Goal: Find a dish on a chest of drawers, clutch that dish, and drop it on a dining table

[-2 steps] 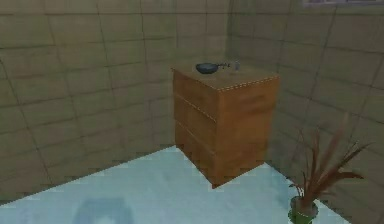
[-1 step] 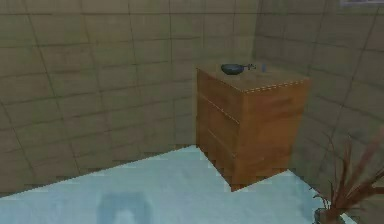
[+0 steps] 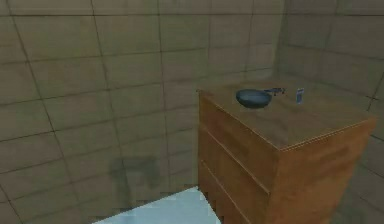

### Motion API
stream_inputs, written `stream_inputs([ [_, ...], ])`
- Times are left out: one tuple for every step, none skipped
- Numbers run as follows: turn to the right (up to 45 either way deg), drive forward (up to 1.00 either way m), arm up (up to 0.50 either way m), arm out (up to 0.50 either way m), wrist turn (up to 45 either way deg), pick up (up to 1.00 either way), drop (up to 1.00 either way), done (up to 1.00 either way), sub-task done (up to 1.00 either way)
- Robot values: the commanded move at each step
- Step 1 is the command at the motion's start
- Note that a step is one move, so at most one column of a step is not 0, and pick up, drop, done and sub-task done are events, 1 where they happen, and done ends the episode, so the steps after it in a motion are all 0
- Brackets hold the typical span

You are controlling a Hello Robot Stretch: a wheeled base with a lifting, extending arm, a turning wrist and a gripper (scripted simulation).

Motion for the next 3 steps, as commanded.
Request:
stream_inputs([
  [-24.0, 0.0, 0.0, 0.0, 0.0, 0.0, 0.0, 0.0, 0.0],
  [0.0, 0.45, 0.0, 0.0, 0.0, 0.0, 0.0, 0.0, 0.0],
  [-24.0, 0.0, 0.0, 0.0, 0.0, 0.0, 0.0, 0.0, 0.0],
])
